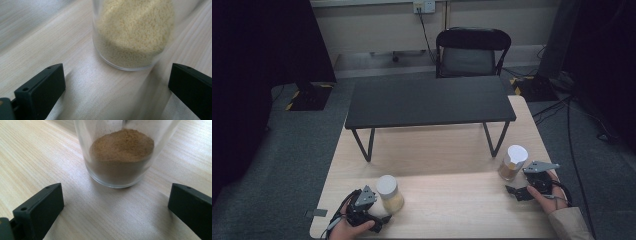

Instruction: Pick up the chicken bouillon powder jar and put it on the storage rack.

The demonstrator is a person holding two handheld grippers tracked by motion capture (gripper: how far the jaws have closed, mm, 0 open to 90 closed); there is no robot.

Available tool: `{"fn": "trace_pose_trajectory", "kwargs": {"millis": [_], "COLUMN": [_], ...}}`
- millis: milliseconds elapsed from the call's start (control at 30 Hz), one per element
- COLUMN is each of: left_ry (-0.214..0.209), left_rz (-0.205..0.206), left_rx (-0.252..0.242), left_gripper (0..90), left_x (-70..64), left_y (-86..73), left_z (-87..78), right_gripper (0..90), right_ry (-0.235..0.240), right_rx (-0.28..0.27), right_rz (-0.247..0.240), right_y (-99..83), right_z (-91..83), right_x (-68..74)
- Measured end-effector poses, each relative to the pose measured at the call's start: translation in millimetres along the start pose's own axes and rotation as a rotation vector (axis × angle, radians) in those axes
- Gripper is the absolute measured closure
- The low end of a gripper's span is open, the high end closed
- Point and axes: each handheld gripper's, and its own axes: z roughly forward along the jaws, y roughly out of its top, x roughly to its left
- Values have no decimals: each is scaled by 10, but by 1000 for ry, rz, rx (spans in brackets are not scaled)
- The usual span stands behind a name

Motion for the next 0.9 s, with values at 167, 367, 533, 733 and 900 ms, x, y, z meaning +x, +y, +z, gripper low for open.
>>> {"fn": "trace_pose_trajectory", "kwargs": {"millis": [167, 367, 533, 733, 900], "left_ry": [-7, -26, -39, -48, -51], "left_rz": [-14, -20, -27, -56, -78], "left_rx": [-7, -20, -30, -61, -104], "left_gripper": [22, 21, 20, 21, 20], "left_x": [5, 12, 10, 22, 39], "left_y": [1, 20, 44, 46, 42], "left_z": [-2, 9, 26, 10, -39], "right_gripper": [0, 0, 0, 0, 0], "right_ry": [0, 0, 1, 0, 0], "right_rx": [0, 0, 0, 0, 0], "right_rz": [0, 0, 0, 0, 0], "right_y": [0, 0, 0, 0, 0], "right_z": [0, 0, 0, 0, 0], "right_x": [0, -1, -1, -1, -1]}}
